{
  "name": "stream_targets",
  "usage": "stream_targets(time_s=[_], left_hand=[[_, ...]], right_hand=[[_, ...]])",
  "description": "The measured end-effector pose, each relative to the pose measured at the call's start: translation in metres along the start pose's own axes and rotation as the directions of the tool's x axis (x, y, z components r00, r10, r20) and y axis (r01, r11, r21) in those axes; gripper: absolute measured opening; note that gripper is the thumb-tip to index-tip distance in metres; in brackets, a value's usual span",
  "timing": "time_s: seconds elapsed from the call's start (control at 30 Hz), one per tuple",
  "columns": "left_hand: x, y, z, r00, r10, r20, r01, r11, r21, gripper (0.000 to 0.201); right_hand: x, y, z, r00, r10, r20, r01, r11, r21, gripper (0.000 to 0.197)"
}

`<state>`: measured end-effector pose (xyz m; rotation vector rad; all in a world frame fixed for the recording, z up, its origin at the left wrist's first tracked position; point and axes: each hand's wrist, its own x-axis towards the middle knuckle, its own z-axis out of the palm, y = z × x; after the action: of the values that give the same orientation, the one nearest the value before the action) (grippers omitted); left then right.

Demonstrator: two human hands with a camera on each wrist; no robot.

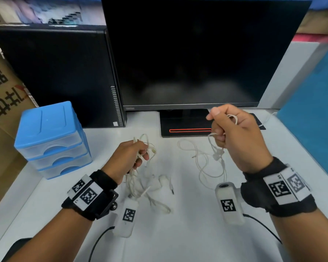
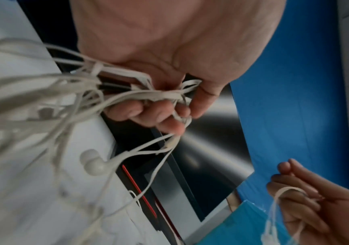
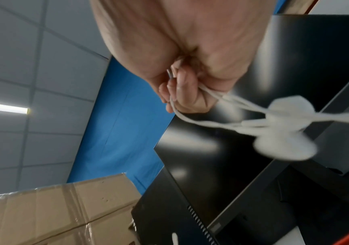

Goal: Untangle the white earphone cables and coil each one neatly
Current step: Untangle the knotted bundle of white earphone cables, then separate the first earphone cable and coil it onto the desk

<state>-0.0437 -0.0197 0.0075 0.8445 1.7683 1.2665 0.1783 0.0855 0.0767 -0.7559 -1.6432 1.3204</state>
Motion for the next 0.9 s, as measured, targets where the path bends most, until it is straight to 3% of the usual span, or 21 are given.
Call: stream_targets(time_s=[0.07, 0.17, 0.2, 0.23, 0.3, 0.37, 0.43, 0.5, 0.57, 0.63, 0.7, 0.77, 0.83, 0.9], left_hand=[[0.008, -0.005, -0.004, 0.999, -0.013, 0.029, 0.007, 0.981, 0.195, 0.008], [0.016, -0.004, -0.005, 0.997, 0.012, 0.080, -0.048, 0.884, 0.464, 0.066], [0.016, 0.001, -0.003, 0.996, 0.043, 0.077, -0.076, 0.858, 0.508, 0.076], [0.015, 0.007, 0.001, 0.993, 0.085, 0.083, -0.116, 0.845, 0.523, 0.075], [0.018, 0.015, 0.008, 0.980, 0.161, 0.118, -0.199, 0.834, 0.514, 0.050], [0.022, 0.022, 0.021, 0.968, 0.170, 0.184, -0.236, 0.866, 0.441, 0.019], [0.029, 0.029, 0.041, 0.949, 0.147, 0.281, -0.251, 0.889, 0.384, 0.004], [0.038, 0.035, 0.066, 0.934, 0.116, 0.338, -0.256, 0.876, 0.408, 0.013], [0.055, 0.038, 0.092, 0.937, 0.085, 0.338, -0.253, 0.833, 0.492, 0.016], [0.074, 0.035, 0.118, 0.934, 0.036, 0.354, -0.271, 0.716, 0.643, 0.021], [0.087, 0.029, 0.135, 0.946, -0.034, 0.321, -0.253, 0.538, 0.804, 0.020], [0.093, 0.022, 0.144, 0.967, -0.056, 0.247, -0.197, 0.447, 0.873, 0.018], [0.098, 0.017, 0.149, 0.981, -0.056, 0.186, -0.141, 0.453, 0.880, 0.023], [0.100, 0.018, 0.151, 0.985, -0.032, 0.170, -0.137, 0.456, 0.880, 0.014]], right_hand=[[0.004, -0.005, -0.002, 1.000, 0.017, 0.025, -0.016, 0.999, -0.036, 0.022], [0.010, -0.009, 0.001, 0.988, 0.009, 0.152, 0.012, 0.990, -0.139, 0.014], [0.012, -0.009, 0.001, 0.982, 0.007, 0.187, 0.026, 0.984, -0.177, 0.012], [0.014, -0.010, 0.001, 0.977, 0.009, 0.211, 0.037, 0.976, -0.214, 0.012], [0.016, -0.008, -0.006, 0.974, 0.015, 0.226, 0.051, 0.959, -0.280, 0.013], [0.018, -0.003, -0.019, 0.981, 0.025, 0.192, 0.041, 0.942, -0.332, 0.016], [0.024, 0.006, -0.034, 0.992, 0.049, 0.119, 0.003, 0.915, -0.404, 0.018], [0.032, 0.018, -0.052, 0.994, 0.102, 0.028, -0.071, 0.843, -0.533, 0.024], [0.040, 0.030, -0.072, 0.983, 0.177, -0.056, -0.166, 0.709, -0.686, 0.029], [0.047, 0.045, -0.092, 0.962, 0.239, -0.131, -0.244, 0.539, -0.806, 0.022], [0.052, 0.060, -0.105, 0.931, 0.305, -0.199, -0.321, 0.429, -0.844, 0.011], [0.053, 0.073, -0.109, 0.909, 0.346, -0.232, -0.363, 0.385, -0.848, 0.013], [0.053, 0.083, -0.104, 0.914, 0.349, -0.208, -0.346, 0.401, -0.848, 0.015], [0.054, 0.090, -0.093, 0.926, 0.355, -0.128, -0.292, 0.461, -0.838, 0.013]])
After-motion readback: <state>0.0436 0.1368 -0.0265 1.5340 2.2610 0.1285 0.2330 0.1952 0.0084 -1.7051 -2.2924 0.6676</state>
